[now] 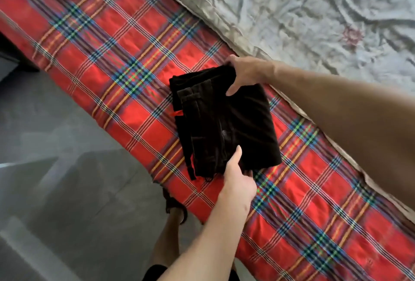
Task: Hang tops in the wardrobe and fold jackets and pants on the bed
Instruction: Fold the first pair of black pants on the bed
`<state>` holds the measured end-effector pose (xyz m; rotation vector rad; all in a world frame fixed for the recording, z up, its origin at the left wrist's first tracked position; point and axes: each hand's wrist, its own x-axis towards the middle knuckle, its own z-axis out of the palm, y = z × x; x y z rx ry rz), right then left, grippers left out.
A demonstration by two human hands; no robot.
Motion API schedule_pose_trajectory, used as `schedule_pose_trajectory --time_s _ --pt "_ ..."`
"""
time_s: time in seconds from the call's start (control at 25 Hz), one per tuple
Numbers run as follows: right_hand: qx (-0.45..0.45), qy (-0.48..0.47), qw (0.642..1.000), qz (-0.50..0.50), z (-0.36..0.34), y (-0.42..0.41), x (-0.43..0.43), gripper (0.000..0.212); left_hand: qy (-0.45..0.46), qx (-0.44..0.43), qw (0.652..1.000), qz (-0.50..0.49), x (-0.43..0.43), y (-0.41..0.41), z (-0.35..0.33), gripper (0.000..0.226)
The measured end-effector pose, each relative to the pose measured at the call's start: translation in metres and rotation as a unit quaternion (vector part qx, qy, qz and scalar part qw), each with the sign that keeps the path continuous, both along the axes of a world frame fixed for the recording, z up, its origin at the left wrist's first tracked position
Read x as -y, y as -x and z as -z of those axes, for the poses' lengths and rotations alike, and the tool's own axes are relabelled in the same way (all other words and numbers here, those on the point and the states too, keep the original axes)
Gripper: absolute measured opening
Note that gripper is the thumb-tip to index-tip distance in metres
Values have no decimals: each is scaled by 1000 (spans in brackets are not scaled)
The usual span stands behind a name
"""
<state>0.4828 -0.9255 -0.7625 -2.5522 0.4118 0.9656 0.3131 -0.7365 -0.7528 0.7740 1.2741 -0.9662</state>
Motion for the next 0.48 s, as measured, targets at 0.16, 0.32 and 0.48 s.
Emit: schedule_pose_trajectory --time_s 0.16,0.32,0.48 --pt "-40 -17 999 22 -17 1 1 76 -19 18 1000 9 -12 0 5 38" --pt "-133 -138 965 177 -60 47 4 81 -50 98 988 105 -82 -26 -34 64" --pt "-108 -299 867 384 -131 89 -21 58 -51 227 944 233 -140 -115 -117 52"
